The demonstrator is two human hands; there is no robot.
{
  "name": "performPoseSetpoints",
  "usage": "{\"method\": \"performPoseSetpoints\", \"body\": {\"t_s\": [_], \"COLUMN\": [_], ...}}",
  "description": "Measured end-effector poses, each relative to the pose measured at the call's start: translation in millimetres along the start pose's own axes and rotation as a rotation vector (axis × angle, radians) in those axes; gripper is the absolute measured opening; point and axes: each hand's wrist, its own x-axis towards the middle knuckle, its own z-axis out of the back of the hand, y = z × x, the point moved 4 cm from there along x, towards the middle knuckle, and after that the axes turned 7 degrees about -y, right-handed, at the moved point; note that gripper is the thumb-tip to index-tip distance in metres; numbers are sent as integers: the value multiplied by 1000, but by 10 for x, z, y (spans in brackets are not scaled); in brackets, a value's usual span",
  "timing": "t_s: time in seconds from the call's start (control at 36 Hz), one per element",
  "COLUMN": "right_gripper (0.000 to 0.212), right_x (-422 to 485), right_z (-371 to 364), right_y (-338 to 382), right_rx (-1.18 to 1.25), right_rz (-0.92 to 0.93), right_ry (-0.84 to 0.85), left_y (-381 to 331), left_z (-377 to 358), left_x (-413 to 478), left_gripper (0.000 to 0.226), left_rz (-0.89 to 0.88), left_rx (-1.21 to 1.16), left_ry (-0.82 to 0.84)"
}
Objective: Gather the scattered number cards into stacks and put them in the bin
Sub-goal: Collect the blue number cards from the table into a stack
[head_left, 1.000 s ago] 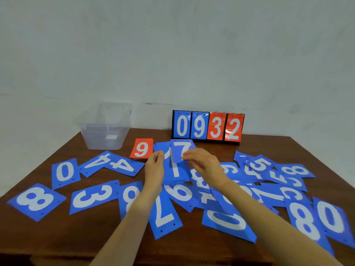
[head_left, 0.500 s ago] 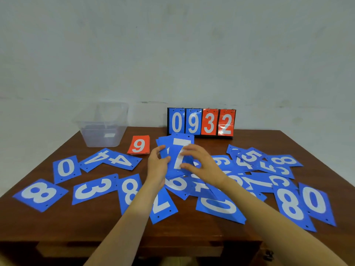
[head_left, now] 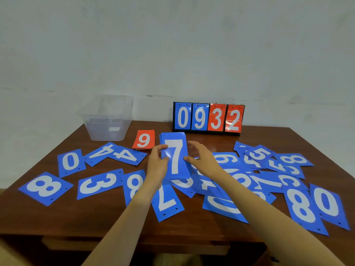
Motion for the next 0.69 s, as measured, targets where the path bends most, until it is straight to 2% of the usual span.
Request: {"method": "performPoseSetpoints", "body": {"t_s": [0.11,0.19,0.25,0.39,0.56,0.69], "right_gripper": [57,33,48,45,37,24], "right_x": [38,41,68,168,215,329], "right_z": [-159,-324,-419,-554,-613,-490], "right_y": [-131,-218,-218,-181,-148,-214], "right_rx": [-222,-372,-507,-630,-658,-663], "right_rz": [-191,-262,-254,-269,-254,-220], "right_ry": [240,407,470,552,573,376], "left_y": [58,133,179,262,278,259], "left_z": [117,211,266,382,454,493], "left_x": [49,90,117,140,131,119], "left_gripper": [42,46,47,41,42,40], "left_rz": [-79,-78,-58,24,74,90], "left_rx": [79,112,118,84,51,25], "left_ry": [-100,-151,-163,-152,-152,-144]}}
